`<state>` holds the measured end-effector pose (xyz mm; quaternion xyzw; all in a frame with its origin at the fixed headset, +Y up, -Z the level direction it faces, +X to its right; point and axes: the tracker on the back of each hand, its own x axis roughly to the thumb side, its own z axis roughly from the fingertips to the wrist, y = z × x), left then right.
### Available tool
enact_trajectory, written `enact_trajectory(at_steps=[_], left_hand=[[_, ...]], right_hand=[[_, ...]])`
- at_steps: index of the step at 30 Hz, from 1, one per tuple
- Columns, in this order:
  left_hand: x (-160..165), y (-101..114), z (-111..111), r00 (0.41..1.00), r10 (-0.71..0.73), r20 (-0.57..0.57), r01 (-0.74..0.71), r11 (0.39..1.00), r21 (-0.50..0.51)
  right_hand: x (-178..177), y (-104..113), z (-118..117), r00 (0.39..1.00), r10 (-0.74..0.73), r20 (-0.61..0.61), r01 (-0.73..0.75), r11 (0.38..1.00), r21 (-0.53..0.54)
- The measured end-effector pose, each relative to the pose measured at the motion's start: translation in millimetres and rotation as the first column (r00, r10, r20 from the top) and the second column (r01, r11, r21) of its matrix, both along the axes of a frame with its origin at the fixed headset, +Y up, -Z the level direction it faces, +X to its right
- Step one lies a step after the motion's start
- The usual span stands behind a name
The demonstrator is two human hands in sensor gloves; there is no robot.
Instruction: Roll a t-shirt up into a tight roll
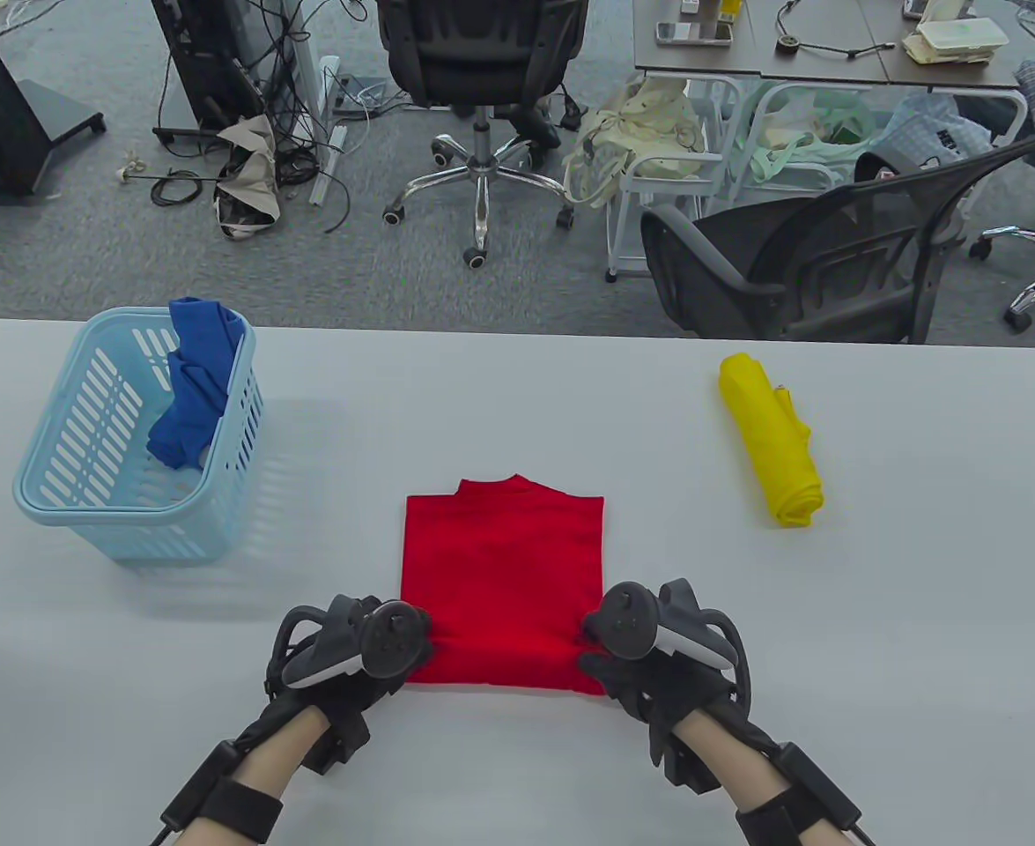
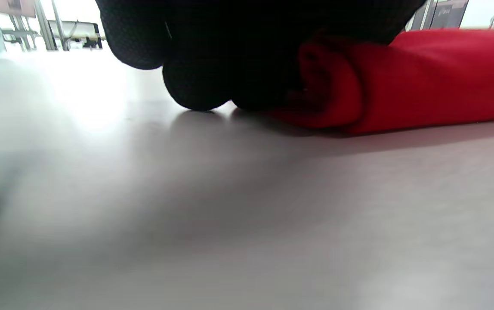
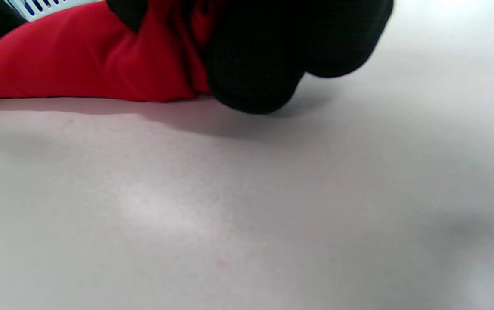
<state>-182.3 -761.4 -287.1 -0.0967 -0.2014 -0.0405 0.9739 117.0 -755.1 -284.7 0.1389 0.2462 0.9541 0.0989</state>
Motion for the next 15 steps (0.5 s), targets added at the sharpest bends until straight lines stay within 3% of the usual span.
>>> enact_trajectory(at_steps=[2,7,10,12,15], left_hand=[[1,1,2,0.994,-0.112,-0.015,0.112,0.991,0.075],[16,24,21,0.992,-0.125,0.032,0.115,0.971,0.211],[32,21,36,0.98,-0.022,0.197,0.0,0.994,0.114],[39,8,38,0.973,-0.051,0.225,0.04,0.998,0.053],[42,1,35,0.955,-0.181,0.234,0.155,0.98,0.126]], right_hand=[[3,-1,-1,1.0,-0.005,0.03,0.006,1.0,-0.018],[6,-2,-1,0.999,0.008,0.049,-0.006,1.0,-0.023],[6,-2,-1,0.999,0.008,0.052,-0.007,1.0,-0.023],[5,0,1,0.998,0.029,0.056,-0.028,1.0,-0.011],[1,11,10,0.983,0.163,0.08,-0.171,0.979,0.112]])
